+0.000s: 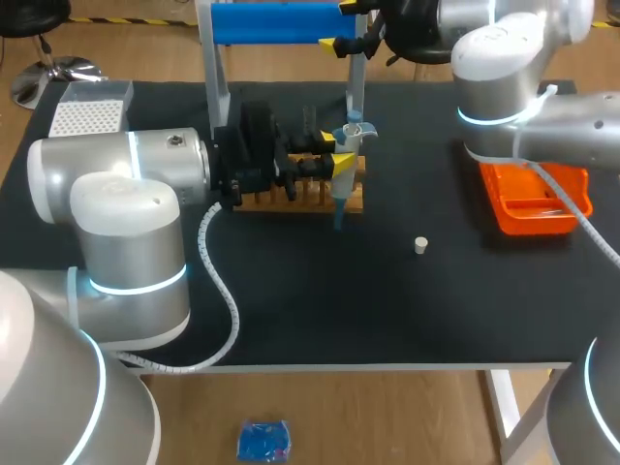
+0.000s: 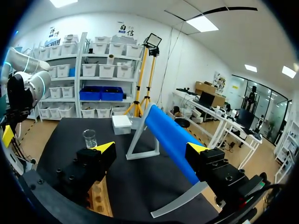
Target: Invert the test tube, pick up the pipette, mount the tip to pipette, aspirate from beaker and dispense into the tube, eject the tip, return the pipette, and cap with the stopper.
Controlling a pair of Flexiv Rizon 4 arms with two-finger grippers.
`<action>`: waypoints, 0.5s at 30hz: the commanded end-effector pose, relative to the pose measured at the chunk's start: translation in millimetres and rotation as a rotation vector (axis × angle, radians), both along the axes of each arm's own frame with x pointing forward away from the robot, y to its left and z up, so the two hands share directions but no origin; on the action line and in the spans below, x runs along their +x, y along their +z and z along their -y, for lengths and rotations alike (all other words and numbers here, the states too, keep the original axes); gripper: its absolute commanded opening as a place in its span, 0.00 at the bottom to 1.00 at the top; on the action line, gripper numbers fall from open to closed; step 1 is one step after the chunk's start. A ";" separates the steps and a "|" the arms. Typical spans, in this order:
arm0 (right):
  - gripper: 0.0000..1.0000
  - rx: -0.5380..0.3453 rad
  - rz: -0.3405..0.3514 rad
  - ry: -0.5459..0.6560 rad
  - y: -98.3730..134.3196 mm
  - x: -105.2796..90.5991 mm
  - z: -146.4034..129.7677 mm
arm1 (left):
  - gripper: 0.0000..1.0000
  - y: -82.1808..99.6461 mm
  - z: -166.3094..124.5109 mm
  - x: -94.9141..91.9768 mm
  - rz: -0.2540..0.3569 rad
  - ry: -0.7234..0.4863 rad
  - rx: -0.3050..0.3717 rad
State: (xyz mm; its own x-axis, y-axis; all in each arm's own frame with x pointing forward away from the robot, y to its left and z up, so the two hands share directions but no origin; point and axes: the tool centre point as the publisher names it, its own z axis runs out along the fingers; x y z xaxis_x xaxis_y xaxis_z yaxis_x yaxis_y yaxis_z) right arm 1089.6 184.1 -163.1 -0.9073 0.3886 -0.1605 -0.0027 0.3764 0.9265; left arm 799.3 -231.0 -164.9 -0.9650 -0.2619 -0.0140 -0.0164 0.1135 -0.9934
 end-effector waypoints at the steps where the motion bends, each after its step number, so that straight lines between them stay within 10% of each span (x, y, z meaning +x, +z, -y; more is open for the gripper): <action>1: 1.00 -0.001 -0.001 0.002 0.1 0.3 0.6 | 0.00 -0.9 0.5 -0.3 0.002 0.002 -0.002; 15: 1.00 -0.001 -0.001 0.002 0.1 0.3 0.6 | 0.00 36.2 -71.5 54.8 -0.002 0.076 0.105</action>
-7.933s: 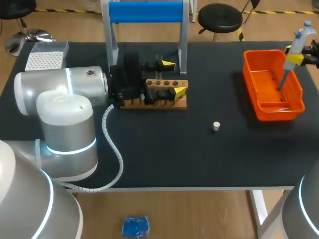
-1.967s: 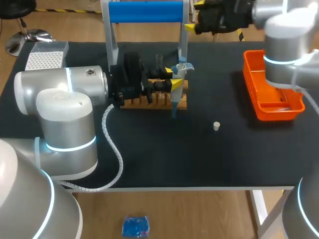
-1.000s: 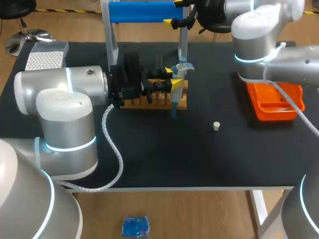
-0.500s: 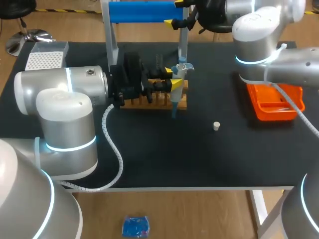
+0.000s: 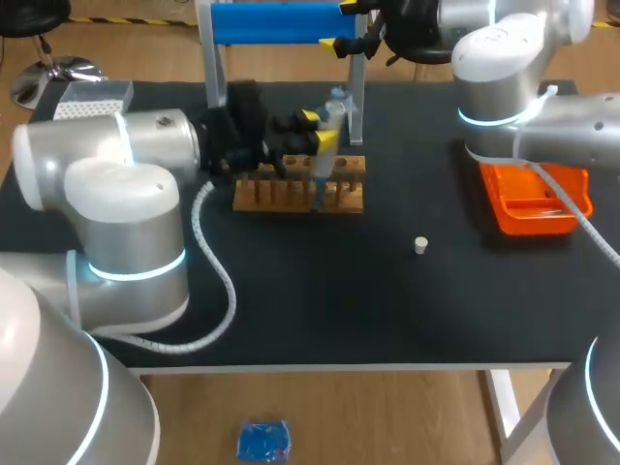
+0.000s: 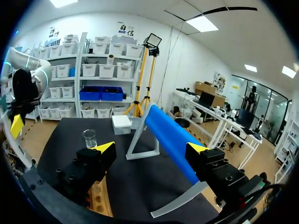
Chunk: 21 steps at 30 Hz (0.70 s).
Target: Invert the test tube, pick up the pipette, mount the tip to pipette, aspirate from beaker and dispense into the tube, eject the tip, return the pipette, and cap with the stopper.
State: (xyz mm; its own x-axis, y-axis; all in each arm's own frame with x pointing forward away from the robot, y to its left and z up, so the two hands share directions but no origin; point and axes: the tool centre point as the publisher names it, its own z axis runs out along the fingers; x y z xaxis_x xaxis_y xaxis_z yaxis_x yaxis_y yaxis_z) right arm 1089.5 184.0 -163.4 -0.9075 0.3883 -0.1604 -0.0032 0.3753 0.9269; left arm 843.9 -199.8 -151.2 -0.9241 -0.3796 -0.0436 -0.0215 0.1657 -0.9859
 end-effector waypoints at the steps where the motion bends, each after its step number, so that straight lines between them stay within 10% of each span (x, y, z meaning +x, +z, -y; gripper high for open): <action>1: 1.00 -0.002 -0.001 0.001 0.4 0.4 0.4 | 0.00 26.5 -49.0 15.8 -0.018 -0.051 0.052; 21: 1.00 -0.002 -0.001 0.001 0.4 0.4 0.4 | 0.00 47.8 -176.8 139.5 -0.194 0.111 0.111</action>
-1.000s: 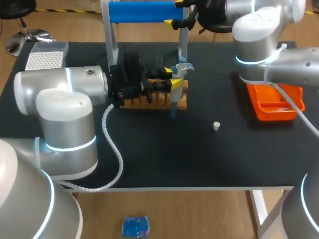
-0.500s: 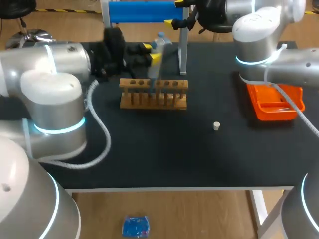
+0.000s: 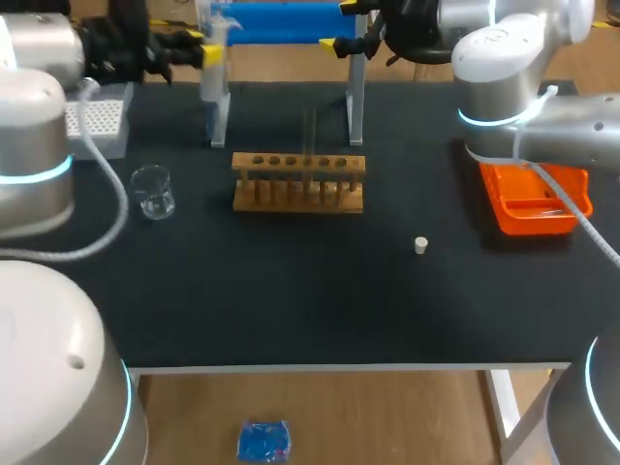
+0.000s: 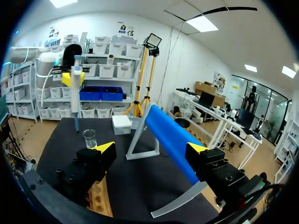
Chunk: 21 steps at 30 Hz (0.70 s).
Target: Invert the test tube, pick up the pipette, mount the tip to pipette, aspirate from beaker and dispense into the tube, eject the tip, return the pipette, and cap with the stopper.
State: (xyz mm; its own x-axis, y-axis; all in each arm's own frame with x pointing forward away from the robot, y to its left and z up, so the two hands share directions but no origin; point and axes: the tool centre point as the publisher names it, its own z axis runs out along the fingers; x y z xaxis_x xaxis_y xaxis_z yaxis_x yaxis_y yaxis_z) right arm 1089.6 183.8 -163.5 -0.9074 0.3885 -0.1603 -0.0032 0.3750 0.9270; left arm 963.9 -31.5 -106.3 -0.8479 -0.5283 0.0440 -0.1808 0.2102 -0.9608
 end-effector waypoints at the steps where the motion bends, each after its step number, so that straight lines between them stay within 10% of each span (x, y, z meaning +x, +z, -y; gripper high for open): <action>1: 1.00 -0.002 -0.001 0.001 0.5 0.3 0.2 | 0.00 2.7 -8.0 24.9 -0.075 -0.043 0.035; 21: 1.00 -0.002 -0.001 0.001 0.5 0.3 0.2 | 0.00 -21.8 45.6 90.1 -0.120 0.241 0.006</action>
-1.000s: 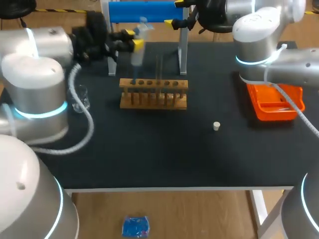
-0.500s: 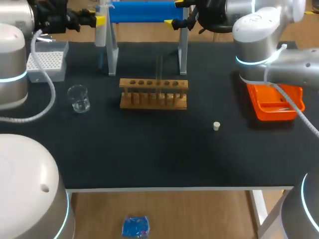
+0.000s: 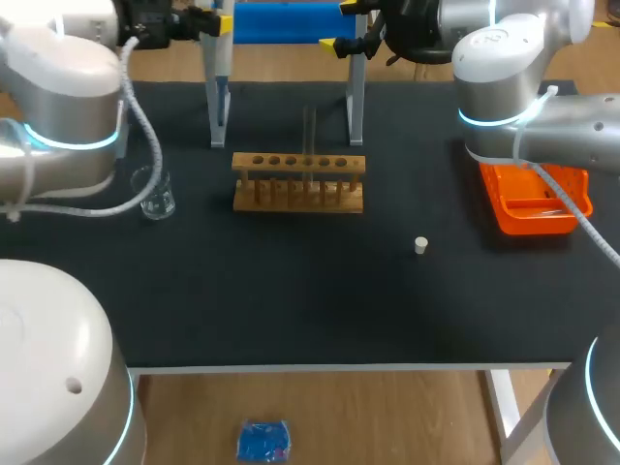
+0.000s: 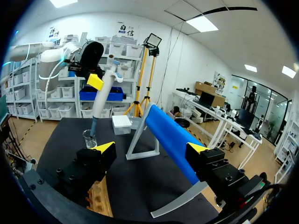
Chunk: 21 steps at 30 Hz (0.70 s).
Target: Invert the test tube, pick up the pipette, mount the tip to pipette, aspirate from beaker and dispense into the tube, eject the tip, return the pipette, and cap with the stopper.
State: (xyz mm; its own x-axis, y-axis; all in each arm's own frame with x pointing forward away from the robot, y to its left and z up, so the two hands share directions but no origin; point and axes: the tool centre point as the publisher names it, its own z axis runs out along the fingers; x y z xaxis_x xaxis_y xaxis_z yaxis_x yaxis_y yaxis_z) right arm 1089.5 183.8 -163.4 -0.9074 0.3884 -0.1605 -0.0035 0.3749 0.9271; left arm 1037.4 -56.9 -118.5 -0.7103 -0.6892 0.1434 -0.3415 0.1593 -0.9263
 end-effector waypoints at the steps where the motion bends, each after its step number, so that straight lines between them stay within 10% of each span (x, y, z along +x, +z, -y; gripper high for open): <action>1: 1.00 -0.002 -0.002 0.001 0.5 0.4 0.2 | 0.00 -10.5 21.2 19.2 0.009 0.038 0.006; 21: 1.00 -0.002 -0.002 0.001 0.5 0.4 0.2 | 0.00 -38.6 12.1 72.4 -0.038 0.211 0.045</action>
State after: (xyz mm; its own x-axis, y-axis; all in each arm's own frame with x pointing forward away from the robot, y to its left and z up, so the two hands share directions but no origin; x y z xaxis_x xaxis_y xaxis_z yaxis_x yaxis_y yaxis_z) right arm 1089.5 183.8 -163.5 -0.9074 0.3884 -0.1605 -0.0036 0.3747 0.9271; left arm 1095.2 -62.6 -156.0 -0.5516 -0.8230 0.1355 -0.3958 0.1152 -0.9111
